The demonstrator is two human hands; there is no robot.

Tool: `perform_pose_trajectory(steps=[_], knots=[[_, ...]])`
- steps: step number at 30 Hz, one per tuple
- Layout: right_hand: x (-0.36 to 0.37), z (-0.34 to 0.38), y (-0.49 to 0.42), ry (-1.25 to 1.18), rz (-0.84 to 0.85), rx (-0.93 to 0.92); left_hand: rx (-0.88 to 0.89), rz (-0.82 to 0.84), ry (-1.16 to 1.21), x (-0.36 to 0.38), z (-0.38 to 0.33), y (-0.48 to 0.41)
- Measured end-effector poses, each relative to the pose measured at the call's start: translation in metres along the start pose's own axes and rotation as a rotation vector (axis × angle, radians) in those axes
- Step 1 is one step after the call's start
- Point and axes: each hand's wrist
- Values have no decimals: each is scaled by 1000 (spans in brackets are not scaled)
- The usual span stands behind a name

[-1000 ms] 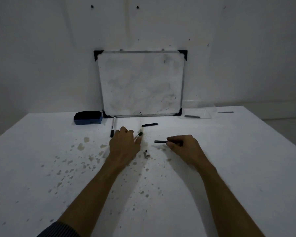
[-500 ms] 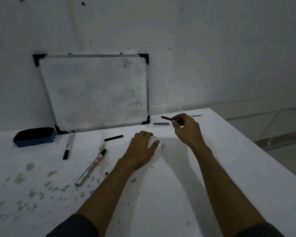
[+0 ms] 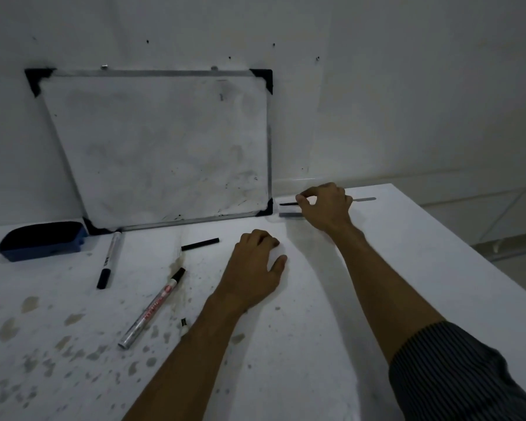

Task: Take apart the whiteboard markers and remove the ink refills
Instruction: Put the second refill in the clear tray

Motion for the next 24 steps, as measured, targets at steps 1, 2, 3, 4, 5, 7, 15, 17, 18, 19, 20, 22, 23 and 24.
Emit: perform_pose_trajectory(steps=[1, 2, 3, 4, 5, 7, 15, 17, 18, 19, 20, 22, 23, 24], knots=[[0, 0, 3, -14, -21, -6, -1, -1, 1, 1, 1, 0], [-1, 0, 7, -33, -53, -21, -3, 1, 1, 2, 1, 0], [-2, 1, 13, -61, -95, -45, -4, 4, -2, 2, 1, -1], [-3, 3, 20, -94, -138, -71, -2, 10, -4, 2, 1, -1], [-3, 4, 28, -122, -171, -95, 2, 17, -3, 2, 1, 0], [-3, 8, 49, -170, -198, -116, -31, 37, 46, -1, -2, 0], [-13, 22, 131, -592, 60, 207, -457, 122, 950, -67, 4, 5], [-10, 35, 147, -678, 105, 271, -434, 129, 967, -86, 13, 15], [-7, 42, 155, -689, 139, 280, -413, 139, 942, -95, 19, 21], [-3, 48, 163, -673, 180, 270, -383, 146, 893, -103, 26, 29], [2, 55, 171, -649, 229, 249, -349, 142, 824, -111, 35, 37], [15, 71, 185, -592, 341, 192, -284, 123, 608, -126, 55, 56], [21, 78, 191, -552, 392, 155, -269, 123, 476, -131, 65, 65], [29, 85, 197, -501, 434, 111, -281, 124, 351, -134, 75, 75]])
Point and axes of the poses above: each hand's wrist, its own y-axis away from the middle knuckle, its own x-axis out of the palm, z = x × y, and after that the axes turned 15 degrees about -y, right-handed
